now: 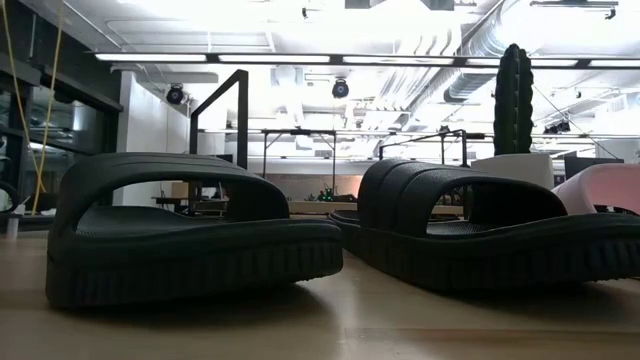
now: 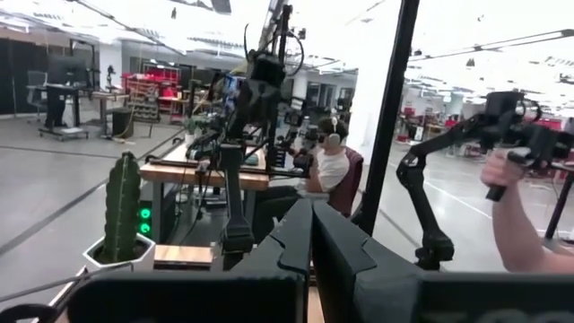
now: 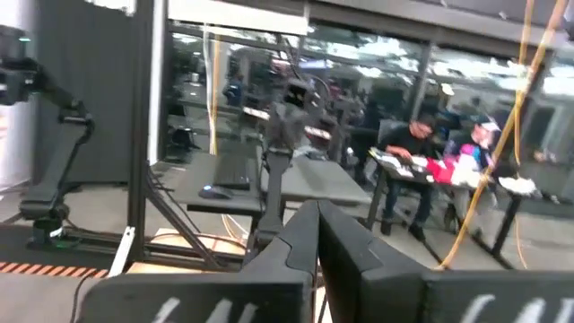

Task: Pick and place slides into the shelf
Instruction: Put the right pink slide on the shelf

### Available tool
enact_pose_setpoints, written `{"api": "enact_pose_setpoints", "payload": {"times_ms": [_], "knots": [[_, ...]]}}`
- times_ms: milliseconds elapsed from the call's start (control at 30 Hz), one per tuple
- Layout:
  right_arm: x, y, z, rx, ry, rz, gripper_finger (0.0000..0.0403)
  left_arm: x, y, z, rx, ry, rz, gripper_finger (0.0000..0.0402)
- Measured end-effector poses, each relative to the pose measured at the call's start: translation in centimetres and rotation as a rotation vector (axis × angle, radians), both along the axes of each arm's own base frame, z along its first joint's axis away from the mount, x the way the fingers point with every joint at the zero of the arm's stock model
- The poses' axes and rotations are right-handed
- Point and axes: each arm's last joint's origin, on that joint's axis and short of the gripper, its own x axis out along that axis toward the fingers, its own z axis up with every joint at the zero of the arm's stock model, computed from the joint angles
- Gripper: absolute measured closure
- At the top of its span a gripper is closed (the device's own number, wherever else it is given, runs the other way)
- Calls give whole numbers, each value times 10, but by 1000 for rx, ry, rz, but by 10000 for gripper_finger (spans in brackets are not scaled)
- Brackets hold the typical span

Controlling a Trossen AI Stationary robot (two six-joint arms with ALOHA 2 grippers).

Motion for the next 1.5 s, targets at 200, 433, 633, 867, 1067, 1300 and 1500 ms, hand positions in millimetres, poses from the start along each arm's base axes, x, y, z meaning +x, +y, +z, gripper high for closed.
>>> {"api": "enact_pose_setpoints", "payload": {"times_ms": [200,433,633,867,1067,1300,1500], "knots": [[0,2,12,-56,-30,56,403,2,0,0,0,4,1,401],[8,4,16,-44,-60,61,403,2,1,0,-9,1,9,401],[25,8,12,-76,-26,64,403,1,1,3,-45,-32,3,401],[40,13,7,-87,12,72,403,1,0,5,-46,-49,-6,401],[46,24,6,-170,50,52,403,1,0,5,-61,-47,-8,401],[49,49,22,-209,140,-41,403,1,0,4,-72,-42,-9,401],[61,80,30,-290,252,-104,403,3,1,2,-75,-21,-8,401]]}}
